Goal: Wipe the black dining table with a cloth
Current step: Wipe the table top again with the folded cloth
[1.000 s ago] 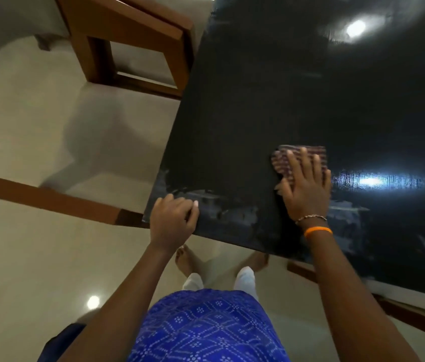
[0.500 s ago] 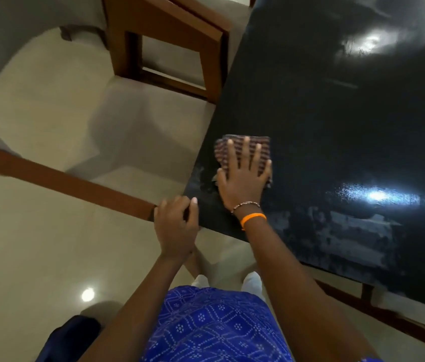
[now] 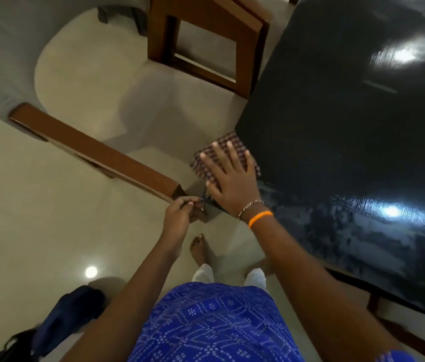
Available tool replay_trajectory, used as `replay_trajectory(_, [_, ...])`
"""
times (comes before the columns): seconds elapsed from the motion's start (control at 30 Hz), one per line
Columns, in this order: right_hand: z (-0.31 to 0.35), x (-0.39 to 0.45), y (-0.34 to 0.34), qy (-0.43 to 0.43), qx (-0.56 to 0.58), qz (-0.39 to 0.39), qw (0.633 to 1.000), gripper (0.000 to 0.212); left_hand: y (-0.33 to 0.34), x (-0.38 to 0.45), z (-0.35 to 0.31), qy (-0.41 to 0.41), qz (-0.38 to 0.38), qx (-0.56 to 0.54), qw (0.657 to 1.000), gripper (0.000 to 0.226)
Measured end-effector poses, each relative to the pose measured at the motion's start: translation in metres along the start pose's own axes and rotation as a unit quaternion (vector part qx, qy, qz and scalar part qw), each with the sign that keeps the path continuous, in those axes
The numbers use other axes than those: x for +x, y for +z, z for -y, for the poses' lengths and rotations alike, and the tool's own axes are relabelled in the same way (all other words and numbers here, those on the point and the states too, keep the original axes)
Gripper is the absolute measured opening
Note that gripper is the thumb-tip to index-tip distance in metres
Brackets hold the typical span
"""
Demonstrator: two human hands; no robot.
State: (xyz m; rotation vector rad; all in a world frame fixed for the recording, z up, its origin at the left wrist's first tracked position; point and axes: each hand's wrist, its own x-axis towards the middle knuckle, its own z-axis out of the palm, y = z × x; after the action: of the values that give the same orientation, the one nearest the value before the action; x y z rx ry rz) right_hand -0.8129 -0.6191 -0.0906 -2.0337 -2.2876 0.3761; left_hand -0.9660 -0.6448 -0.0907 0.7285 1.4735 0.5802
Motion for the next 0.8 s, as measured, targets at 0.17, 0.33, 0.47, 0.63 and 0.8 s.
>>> replay_trajectory(0.17, [0.015, -0.047, 0.014, -0.045, 0.006, -0.004, 0.999, 0.057, 0.000, -0.011, 0.014, -0.109, 0.062, -0.059, 0.990, 0.030])
replay_trajectory(0.33, [-0.021, -0.072, 0.006, 0.026, 0.015, -0.010, 0.999, 0.059, 0.004, -0.010, 0.012, -0.094, 0.121, -0.062, 0.986, 0.033])
replay_trajectory(0.47, [-0.079, -0.117, -0.005, 0.170, 0.000, -0.031, 0.985, 0.060, 0.017, -0.005, 0.005, -0.113, 0.108, -0.106, 0.982, 0.026])
replay_trajectory(0.63, [-0.127, -0.169, -0.016, 0.335, 0.004, -0.053, 0.941, 0.066, 0.031, 0.001, 0.000, -0.201, 0.074, -0.170, 0.962, 0.023])
replay_trajectory(0.8, [-0.091, -0.138, -0.009, 0.429, 0.036, -0.065, 0.900, 0.070, 0.028, 0.002, 0.002, -0.224, 0.083, -0.214, 0.947, 0.020])
